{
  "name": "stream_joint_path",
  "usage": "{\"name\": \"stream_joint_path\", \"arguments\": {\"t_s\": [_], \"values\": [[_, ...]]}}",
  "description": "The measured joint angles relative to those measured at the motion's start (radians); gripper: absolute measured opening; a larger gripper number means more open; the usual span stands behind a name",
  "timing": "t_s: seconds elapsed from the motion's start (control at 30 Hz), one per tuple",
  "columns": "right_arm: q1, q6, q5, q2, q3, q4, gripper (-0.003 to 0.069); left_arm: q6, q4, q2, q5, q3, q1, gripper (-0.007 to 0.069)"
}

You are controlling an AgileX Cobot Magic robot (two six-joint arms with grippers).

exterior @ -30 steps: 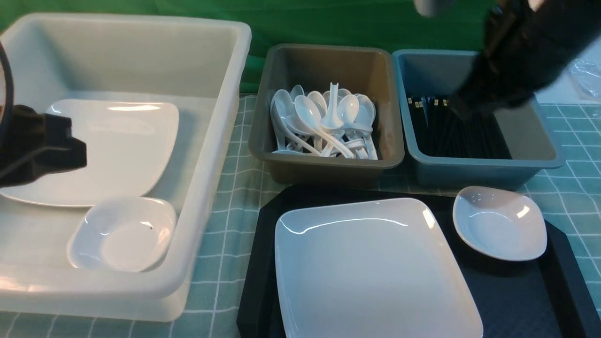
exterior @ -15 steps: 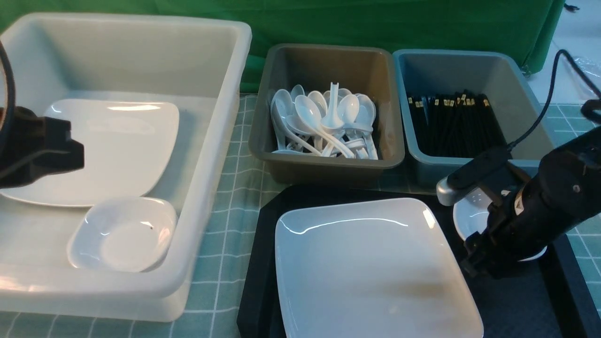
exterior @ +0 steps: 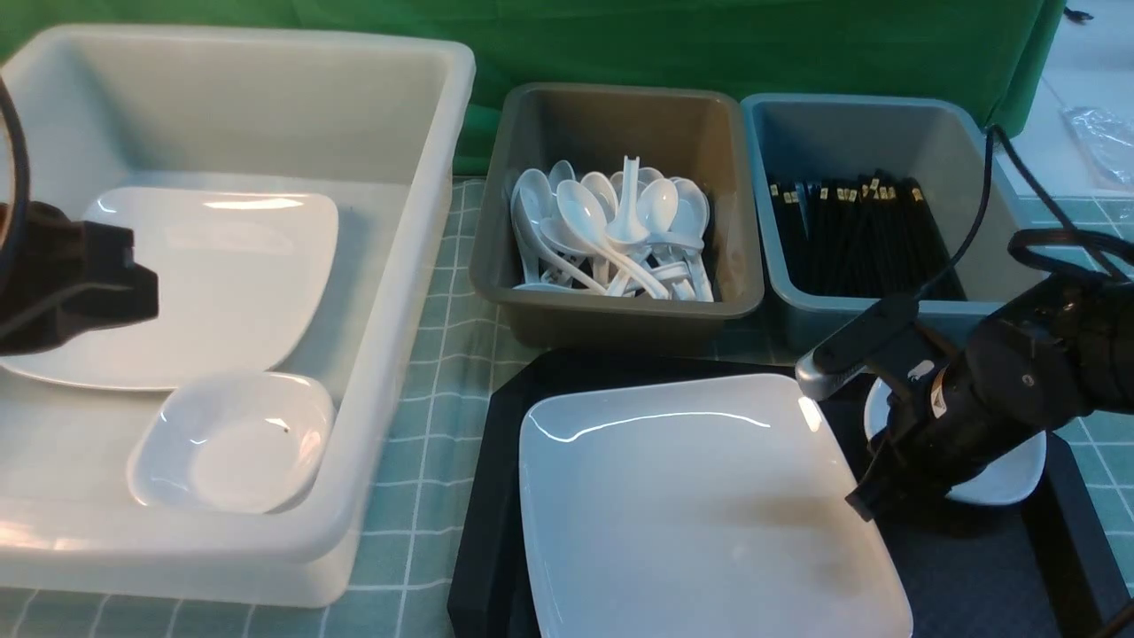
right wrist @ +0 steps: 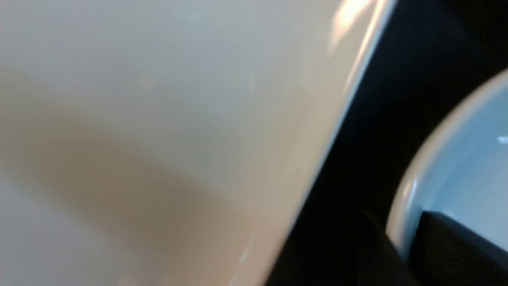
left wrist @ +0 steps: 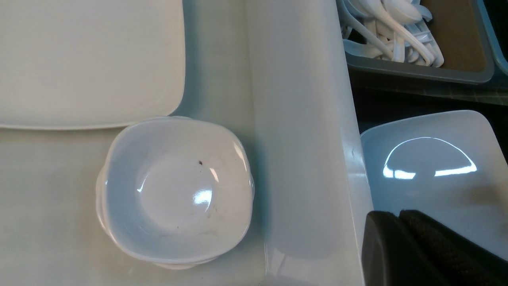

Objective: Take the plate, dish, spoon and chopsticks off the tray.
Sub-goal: Use the right arm to grab a small plate from the dinner plate, then use the right arm to put the small plate into the large storage box on the left

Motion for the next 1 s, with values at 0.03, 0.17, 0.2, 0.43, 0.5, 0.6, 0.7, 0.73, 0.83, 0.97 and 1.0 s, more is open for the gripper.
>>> {"name": "stream_joint_path", "arguments": {"t_s": [0.03,0.17,0.2,0.43,0.5,0.6,0.7,0.73,0.83,0.97,1.0], "values": [[0.002,0.0,0.007,-0.012,0.0,-0.001,0.0171,0.0,0.0,0.0,0.0,0.0,0.0,0.0012],[0.02,0.011,0.061,-0.094,0.003,0.007,0.012,0.001,0.001,0.0,0.0,0.0,0.0,0.0012],[0.027,0.016,0.075,-0.128,0.003,0.008,0.0097,0.001,0.001,0.0,0.0,0.0,0.0,0.0012],[0.149,0.064,0.071,-0.341,-0.078,0.075,0.0067,-0.028,0.001,0.0,-0.001,0.0,0.0,0.0012],[0.213,0.064,0.049,-0.358,-0.168,0.129,0.0067,-0.053,0.004,0.0,-0.009,0.0,0.0,0.0012],[0.315,0.058,0.015,-0.331,-0.292,0.163,0.0067,-0.115,0.033,0.0,-0.033,0.0,0.0,0.0012],[0.426,0.057,-0.009,-0.256,-0.423,0.178,0.0067,-0.243,0.126,0.0,-0.053,-0.008,0.0,0.0013],[0.465,0.057,-0.012,-0.22,-0.47,0.181,0.0067,-0.283,0.161,0.0,-0.054,-0.013,0.0,0.0013],[0.565,0.049,-0.021,-0.094,-0.613,0.186,0.0067,-0.37,0.247,0.0,-0.057,-0.028,0.0,0.0013],[0.638,0.04,-0.023,0.063,-0.773,0.192,0.0067,-0.419,0.291,0.0,-0.054,-0.033,0.0,0.0013],[0.654,0.039,-0.023,0.108,-0.817,0.193,0.0067,-0.425,0.293,0.0,-0.05,-0.033,0.0,0.0013]]}}
